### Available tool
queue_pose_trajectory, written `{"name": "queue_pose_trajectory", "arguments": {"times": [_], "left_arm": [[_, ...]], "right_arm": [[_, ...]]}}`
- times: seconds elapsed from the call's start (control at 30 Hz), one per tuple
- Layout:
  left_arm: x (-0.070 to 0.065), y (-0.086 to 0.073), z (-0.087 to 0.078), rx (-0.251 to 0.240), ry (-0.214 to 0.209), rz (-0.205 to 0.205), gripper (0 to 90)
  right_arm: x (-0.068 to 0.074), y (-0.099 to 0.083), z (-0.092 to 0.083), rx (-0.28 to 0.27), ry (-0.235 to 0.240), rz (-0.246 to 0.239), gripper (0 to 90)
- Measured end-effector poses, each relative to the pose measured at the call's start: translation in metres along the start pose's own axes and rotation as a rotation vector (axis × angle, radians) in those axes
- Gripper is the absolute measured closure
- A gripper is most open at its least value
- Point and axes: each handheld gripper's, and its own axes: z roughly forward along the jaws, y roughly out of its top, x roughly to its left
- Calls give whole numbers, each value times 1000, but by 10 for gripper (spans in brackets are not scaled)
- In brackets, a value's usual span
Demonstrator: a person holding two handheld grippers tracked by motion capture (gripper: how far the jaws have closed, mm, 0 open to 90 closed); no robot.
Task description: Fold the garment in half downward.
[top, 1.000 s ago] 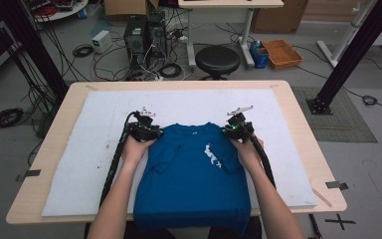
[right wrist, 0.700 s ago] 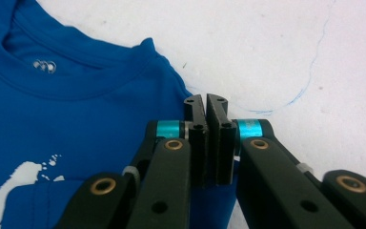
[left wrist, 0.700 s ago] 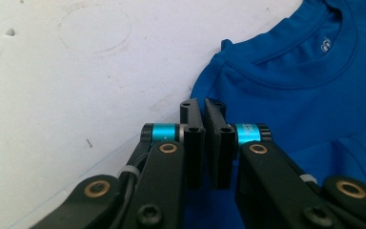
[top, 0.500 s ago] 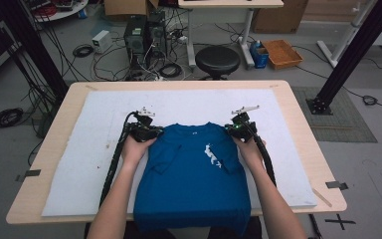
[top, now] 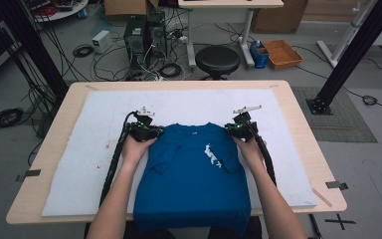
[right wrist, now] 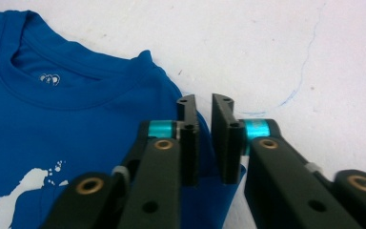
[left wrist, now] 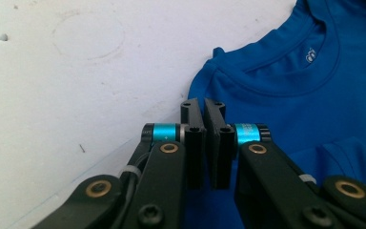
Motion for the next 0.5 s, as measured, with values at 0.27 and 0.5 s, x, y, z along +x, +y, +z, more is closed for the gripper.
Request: {"name": "queue_pose_trajectory", "arguments": {"times": [0.27, 0.5], "left_arm": [[-1, -1, 7, 6, 47, 17, 695], [-4, 0, 6, 11, 28, 42, 864]], "right_arm": [[4, -1, 11, 20, -27, -30, 733], [9, 0, 12, 22, -27, -101, 887]]}}
